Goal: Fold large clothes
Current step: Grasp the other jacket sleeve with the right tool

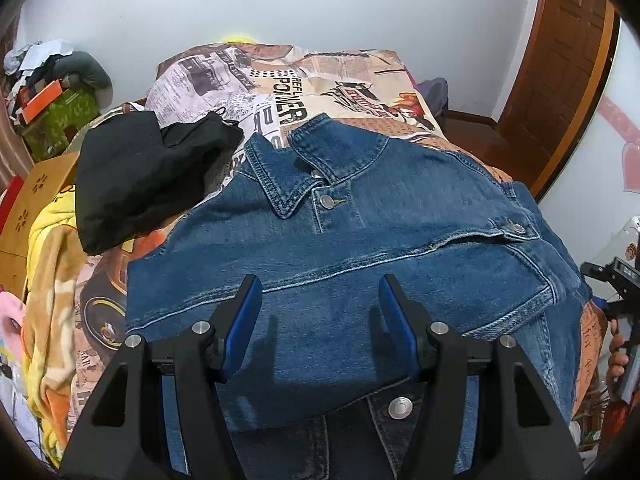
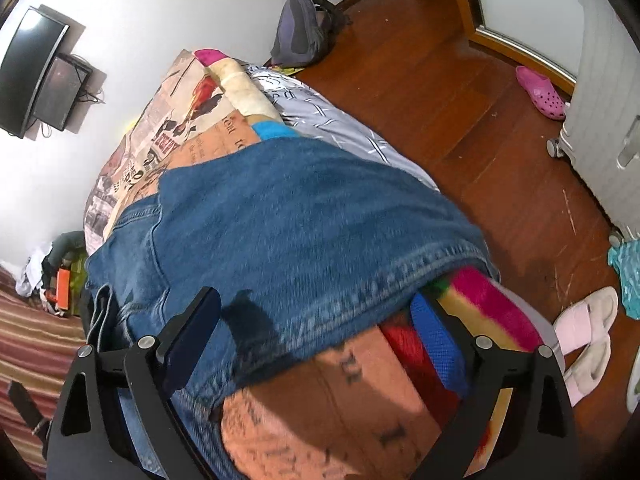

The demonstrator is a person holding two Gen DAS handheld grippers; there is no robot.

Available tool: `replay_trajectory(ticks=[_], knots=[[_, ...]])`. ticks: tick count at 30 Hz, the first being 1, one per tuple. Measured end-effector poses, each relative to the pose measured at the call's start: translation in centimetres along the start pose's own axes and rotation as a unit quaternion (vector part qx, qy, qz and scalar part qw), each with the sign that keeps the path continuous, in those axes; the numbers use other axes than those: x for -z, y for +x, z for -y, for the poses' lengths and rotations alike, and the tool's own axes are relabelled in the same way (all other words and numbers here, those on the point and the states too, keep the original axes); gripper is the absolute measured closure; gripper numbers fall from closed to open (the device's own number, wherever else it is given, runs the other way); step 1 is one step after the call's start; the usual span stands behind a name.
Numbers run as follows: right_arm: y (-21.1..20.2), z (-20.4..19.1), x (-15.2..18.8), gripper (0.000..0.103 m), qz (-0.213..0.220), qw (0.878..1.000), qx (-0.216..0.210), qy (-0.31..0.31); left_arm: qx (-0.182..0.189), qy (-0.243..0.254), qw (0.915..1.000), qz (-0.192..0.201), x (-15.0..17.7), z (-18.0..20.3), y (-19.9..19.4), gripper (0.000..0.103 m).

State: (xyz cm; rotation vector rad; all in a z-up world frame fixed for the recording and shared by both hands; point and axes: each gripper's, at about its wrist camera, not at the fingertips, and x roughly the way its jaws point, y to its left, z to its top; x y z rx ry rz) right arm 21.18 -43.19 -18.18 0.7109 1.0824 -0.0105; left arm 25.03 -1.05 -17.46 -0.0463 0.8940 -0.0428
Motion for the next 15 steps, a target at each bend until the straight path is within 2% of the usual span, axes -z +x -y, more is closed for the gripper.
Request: replay_trajectory(ticks=[6, 8, 12, 14, 15], knots=[[0.4, 0.5, -1.0, 0.026, 0.012, 1.000, 0.022, -0.004, -0.003, 0.000, 1.0000, 0.002, 0.1, -0.1, -0.4, 0.043], [0.2, 0.4, -1.1, 0.039, 0.020, 0.999, 0.031, -0.010, -0.006, 0.000, 1.0000, 0.004, 0.2, -0.1, -0.5, 0.043], [-0.4, 0.5, -1.1, 0.055, 0.034, 0.998, 0.043, -0.015, -0.009, -0.001, 0.9999, 0.005, 0.4, -0.4, -0.7, 0.043], [-0.5, 0.0, -1.1, 0.072, 0.040, 0.997, 0.058, -0.026, -0.009, -0.002, 0.9999, 0.005, 0.4, -0.5, -0.8, 0.043], [-0.7, -0.2, -1.0, 0.075, 0.044, 0.996, 0.067, -0.035, -0.009, -0.002, 0.9999, 0.006, 0.4, -0.6, -0.8, 0.043]])
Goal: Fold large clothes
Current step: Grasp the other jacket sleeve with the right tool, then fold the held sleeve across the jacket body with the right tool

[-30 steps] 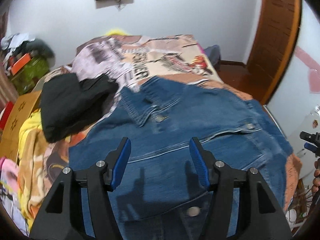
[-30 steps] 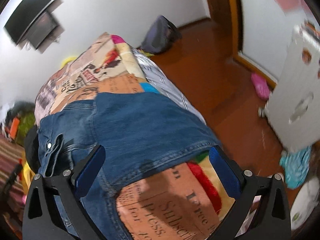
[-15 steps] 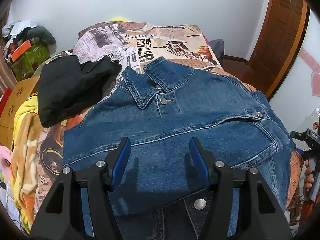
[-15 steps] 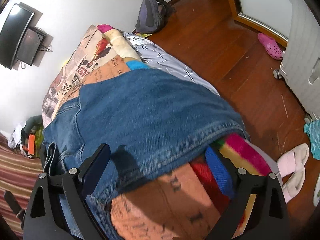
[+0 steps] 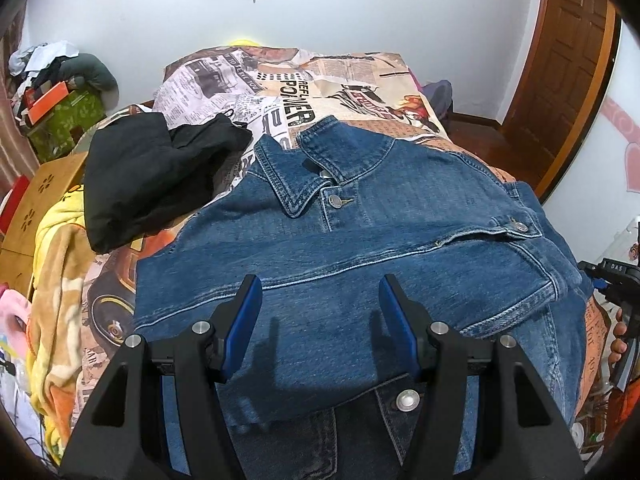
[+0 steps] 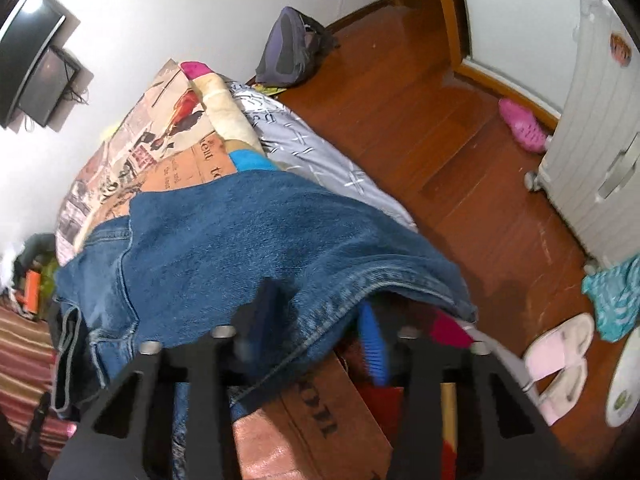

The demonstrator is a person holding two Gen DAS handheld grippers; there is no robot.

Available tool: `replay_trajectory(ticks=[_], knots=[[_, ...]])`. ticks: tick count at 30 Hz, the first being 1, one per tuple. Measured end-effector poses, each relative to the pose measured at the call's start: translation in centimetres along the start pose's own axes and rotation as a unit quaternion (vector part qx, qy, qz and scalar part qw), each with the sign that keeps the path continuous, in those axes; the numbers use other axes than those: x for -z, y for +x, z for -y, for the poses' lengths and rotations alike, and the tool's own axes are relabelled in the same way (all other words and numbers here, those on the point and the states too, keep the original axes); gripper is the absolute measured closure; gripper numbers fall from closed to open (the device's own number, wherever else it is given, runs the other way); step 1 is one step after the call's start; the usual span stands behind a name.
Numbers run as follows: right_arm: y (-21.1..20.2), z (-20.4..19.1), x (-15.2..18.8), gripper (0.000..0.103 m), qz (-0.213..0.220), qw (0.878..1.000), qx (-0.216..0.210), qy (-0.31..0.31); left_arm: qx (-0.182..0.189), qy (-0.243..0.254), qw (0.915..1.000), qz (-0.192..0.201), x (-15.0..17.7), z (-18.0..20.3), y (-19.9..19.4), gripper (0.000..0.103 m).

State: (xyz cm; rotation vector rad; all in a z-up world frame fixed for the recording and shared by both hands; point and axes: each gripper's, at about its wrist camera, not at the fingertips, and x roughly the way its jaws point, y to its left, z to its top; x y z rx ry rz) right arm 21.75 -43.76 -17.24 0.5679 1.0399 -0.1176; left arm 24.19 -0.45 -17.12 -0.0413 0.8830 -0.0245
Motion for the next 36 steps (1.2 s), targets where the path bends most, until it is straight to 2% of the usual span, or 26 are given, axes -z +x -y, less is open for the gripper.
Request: replay_trajectory(ticks=[5, 8, 16, 25, 32, 36], knots=[[-0.7, -1.9, 0.2, 0.087, 0.012, 0.999, 0.028, -0.043, -0.002, 0.001, 1.0000, 0.005, 0.1, -0.2, -0.4, 0.043], [-1.5, -2.5, 0.2, 0.091, 0.023, 0.998, 0.025, -0.052, -0.003, 0.001, 1.0000, 0.007, 0.2, -0.5, -0.7, 0.043], [-4.7, -6.3, 0.1, 0.092, 0.059, 0.993, 0.000, -0.099, -0.003, -0.006, 0.9999, 0.009, 0.6, -1.4, -1.2, 0.043], [-7.1, -12.7, 1.9, 0.092, 0.082, 0.980, -0.047, -0.175, -0.001, -0.017, 0.9996, 0.022, 0.8, -2.7, -2.2, 0.043], [-8.4, -17.2, 4.2, 0.092, 0.095, 0.964, -0.071, -0.238, 0.000, -0.031, 0.9992, 0.025, 1.2, -4.2, -2.7, 0.043], [-7.9, -18.9, 5.9, 0.092, 0.077, 0.954, -0.082, -0.279, 0.001, -0.036, 0.9991, 0.024, 1.5, -4.8, -2.7, 0.043]])
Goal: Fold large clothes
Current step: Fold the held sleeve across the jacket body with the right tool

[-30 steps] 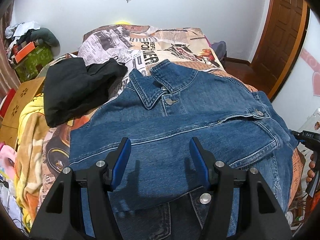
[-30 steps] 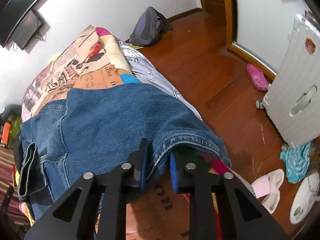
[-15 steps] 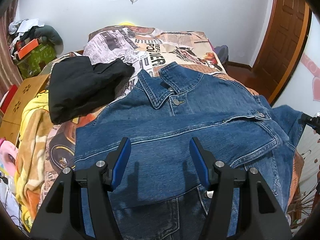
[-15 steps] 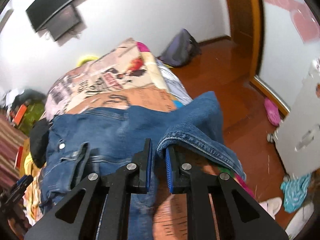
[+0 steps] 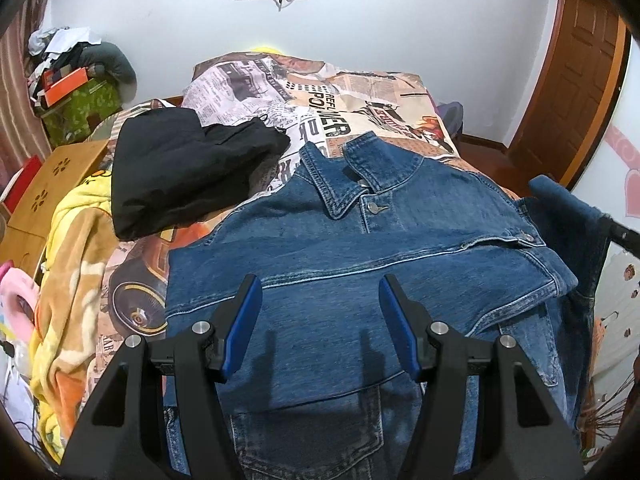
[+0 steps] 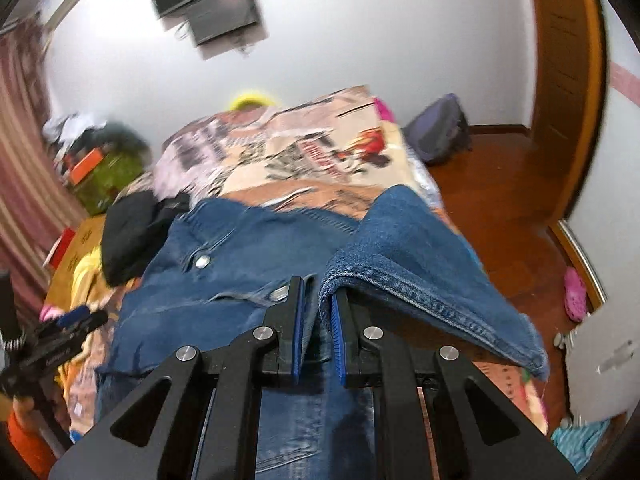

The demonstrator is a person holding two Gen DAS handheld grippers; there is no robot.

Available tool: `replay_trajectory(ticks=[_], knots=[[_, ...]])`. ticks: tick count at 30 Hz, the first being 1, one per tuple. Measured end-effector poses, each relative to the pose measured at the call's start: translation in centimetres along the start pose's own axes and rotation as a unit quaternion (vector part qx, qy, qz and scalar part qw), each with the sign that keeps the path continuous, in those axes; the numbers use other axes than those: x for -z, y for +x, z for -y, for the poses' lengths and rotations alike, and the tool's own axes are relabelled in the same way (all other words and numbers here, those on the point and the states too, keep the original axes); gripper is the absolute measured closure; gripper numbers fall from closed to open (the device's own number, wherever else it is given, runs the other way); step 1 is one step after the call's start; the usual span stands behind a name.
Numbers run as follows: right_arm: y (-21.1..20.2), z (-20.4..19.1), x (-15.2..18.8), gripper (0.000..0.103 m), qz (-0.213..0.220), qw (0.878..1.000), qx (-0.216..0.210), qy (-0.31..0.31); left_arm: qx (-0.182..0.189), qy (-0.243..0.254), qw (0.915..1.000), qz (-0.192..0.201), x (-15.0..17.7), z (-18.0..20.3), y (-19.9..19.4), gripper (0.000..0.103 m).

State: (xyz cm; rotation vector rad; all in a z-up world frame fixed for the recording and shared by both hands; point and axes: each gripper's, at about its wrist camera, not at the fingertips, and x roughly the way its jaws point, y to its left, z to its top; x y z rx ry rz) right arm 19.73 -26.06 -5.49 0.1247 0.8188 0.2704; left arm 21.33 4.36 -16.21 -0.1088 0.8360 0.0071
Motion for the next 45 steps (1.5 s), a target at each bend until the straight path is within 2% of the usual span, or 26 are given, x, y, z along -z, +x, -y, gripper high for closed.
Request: replay_trajectory(ticks=[6, 10, 16, 18, 22, 23, 25, 30, 35, 40, 45], knots=[[1.6, -2.7, 1.1, 0.092, -0.031, 0.998, -0.023, -0.044, 0.003, -0.004, 1.0000, -0.006, 0.5, -0.3, 0.2, 0.043], [2.6, -2.8, 1.8, 0.091, -0.053, 0.998, -0.023, -0.033, 0.006, -0.004, 0.9999, -0.011, 0.7, -0.2, 0.4, 0.043], [2.0, -2.7, 2.4, 0.090, -0.052, 0.998, 0.011, -0.030, 0.003, 0.012, 0.9999, -0.010, 0.7, 0.7, 0.3, 0.043], [1.5, -2.6, 2.3, 0.085, -0.051, 0.998, 0.015, -0.032, 0.003, 0.015, 0.9999, -0.008, 0.5, 1.0, 0.2, 0.043], [-0.2, -1.8, 2.1, 0.053, -0.029, 0.999, 0.026, -0.023, 0.006, 0.019, 0.9998, -0.005, 0.2, 1.7, 0.2, 0.043], [-0.7, -1.5, 1.9, 0.047, -0.019, 0.999, 0.031, -0.020, 0.007, 0.022, 0.9997, -0.005, 0.1, 2.0, 0.1, 0.043], [-1.5, -1.0, 1.8, 0.045, -0.007, 0.999, 0.038, -0.014, 0.006, 0.027, 0.9996, -0.004, 0.0, 2.4, 0.2, 0.043], [-3.0, 2.3, 1.3, 0.042, 0.001, 0.998, 0.049, 0.049, 0.008, 0.041, 0.9991, -0.001, -0.3, 3.8, 0.2, 0.043], [-2.4, 7.3, 1.5, 0.042, -0.026, 0.987, 0.068, 0.145, 0.014, 0.047, 0.9988, -0.001, -0.5, 4.8, 0.5, 0.043], [-0.4, 10.8, 2.9, 0.042, -0.056, 0.972, 0.057, 0.222, 0.013, 0.048, 0.9988, -0.006, -0.6, 5.2, 0.9, 0.043], [2.4, 12.4, 4.0, 0.042, -0.086, 0.957, 0.018, 0.276, 0.012, 0.043, 0.9990, -0.010, -0.7, 5.2, 1.3, 0.043]])
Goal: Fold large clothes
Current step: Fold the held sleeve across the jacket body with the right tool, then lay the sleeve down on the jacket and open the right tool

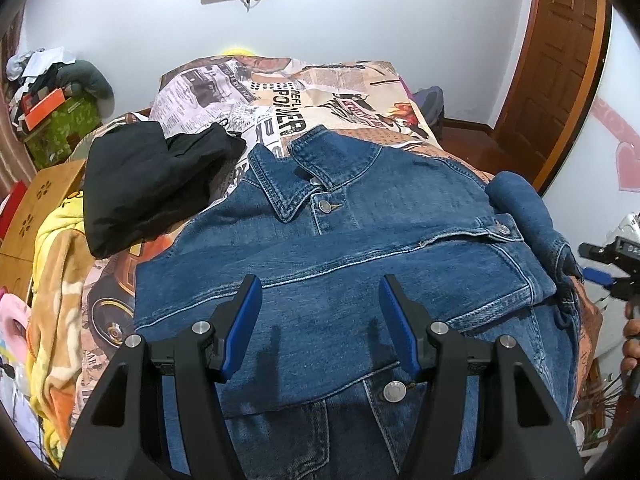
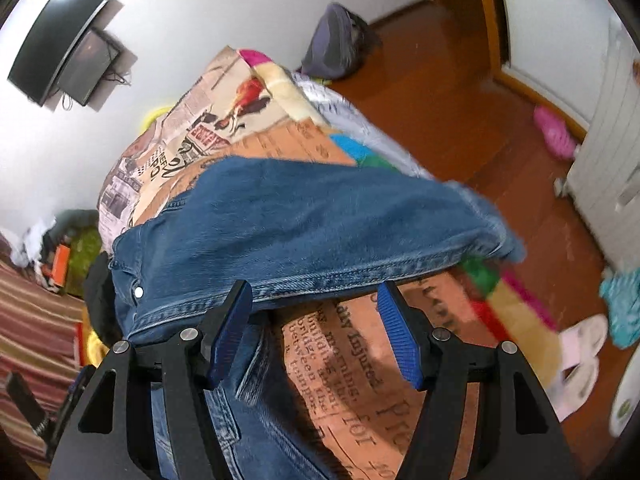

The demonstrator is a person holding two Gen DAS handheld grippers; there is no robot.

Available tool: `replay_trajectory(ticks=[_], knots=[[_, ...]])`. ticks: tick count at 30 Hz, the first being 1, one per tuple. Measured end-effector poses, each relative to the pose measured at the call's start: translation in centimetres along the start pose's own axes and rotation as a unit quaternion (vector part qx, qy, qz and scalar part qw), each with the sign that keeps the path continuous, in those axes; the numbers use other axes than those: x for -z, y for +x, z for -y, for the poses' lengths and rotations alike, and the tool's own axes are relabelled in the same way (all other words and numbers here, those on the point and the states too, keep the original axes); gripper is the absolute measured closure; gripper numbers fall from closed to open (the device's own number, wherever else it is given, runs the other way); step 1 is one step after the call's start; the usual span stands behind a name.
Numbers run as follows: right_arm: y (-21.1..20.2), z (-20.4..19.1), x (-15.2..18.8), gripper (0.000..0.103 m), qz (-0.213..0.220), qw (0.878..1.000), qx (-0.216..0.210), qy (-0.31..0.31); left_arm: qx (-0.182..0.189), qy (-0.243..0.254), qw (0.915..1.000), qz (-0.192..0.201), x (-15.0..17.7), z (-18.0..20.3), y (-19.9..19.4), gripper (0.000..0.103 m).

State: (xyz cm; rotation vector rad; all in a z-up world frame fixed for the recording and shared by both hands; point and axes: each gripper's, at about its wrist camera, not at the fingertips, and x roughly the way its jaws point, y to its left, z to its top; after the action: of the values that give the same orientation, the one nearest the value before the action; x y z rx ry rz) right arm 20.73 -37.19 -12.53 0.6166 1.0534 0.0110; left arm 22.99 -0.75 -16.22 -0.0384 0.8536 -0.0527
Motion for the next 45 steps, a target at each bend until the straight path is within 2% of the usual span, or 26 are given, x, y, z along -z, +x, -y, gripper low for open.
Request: replay_trajectory(ticks=[3, 7, 9, 11, 13, 17, 21, 26, 32, 36, 40, 45], knots=[[1.9, 0.6, -0.2, 0.042, -0.018, 1.000, -0.013, 0.018, 0.001, -0.004, 1.0000, -0.001, 0.0, -0.1, 0.2, 0.043], [2.4, 0.8, -0.8, 0.043, -0.002, 1.000, -0.016, 0.018, 0.001, -0.003, 1.0000, -0.003, -0.1, -0.1, 0.4, 0.043], [2.6, 1.0, -1.2, 0.052, -0.003, 1.000, -0.017, 0.017, 0.001, -0.004, 1.0000, -0.004, 0.0, -0.2, 0.5, 0.043], [2.9, 1.2, -1.4, 0.069, -0.009, 0.999, -0.022, 0.023, 0.001, -0.006, 1.0000, -0.005, 0.1, -0.3, 0.6, 0.043], [3.0, 1.5, -1.6, 0.080, -0.015, 0.999, -0.033, 0.030, 0.001, -0.008, 1.0000, -0.005, 0.1, -0.4, 0.6, 0.043], [2.2, 0.7, -1.4, 0.090, 0.001, 1.000, -0.015, 0.012, 0.001, -0.009, 1.0000, -0.003, 0.2, -0.6, 0.4, 0.043], [-0.2, -1.4, -1.5, 0.091, 0.041, 0.999, -0.003, -0.027, 0.000, -0.011, 0.9999, 0.003, 0.1, -0.9, 0.0, 0.043], [-4.4, -5.0, -1.9, 0.092, 0.087, 0.992, -0.031, -0.085, 0.000, -0.016, 0.9998, 0.012, 0.0, -1.4, -0.7, 0.043], [-7.7, -11.4, -1.1, 0.092, 0.118, 0.974, -0.088, -0.175, 0.002, -0.020, 0.9995, 0.025, 0.1, -1.9, -1.9, 0.043], [-7.2, -16.2, 1.0, 0.092, 0.104, 0.956, -0.122, -0.247, -0.001, -0.022, 0.9992, 0.034, 0.3, -2.6, -2.8, 0.043], [-4.4, -19.9, 4.1, 0.092, 0.067, 0.940, -0.131, -0.308, -0.005, -0.026, 0.9988, 0.042, 0.6, -3.5, -3.7, 0.043], [0.7, -21.1, 7.1, 0.092, -0.008, 0.938, -0.106, -0.331, -0.008, -0.037, 0.9982, 0.047, 0.9, -4.8, -4.5, 0.043]])
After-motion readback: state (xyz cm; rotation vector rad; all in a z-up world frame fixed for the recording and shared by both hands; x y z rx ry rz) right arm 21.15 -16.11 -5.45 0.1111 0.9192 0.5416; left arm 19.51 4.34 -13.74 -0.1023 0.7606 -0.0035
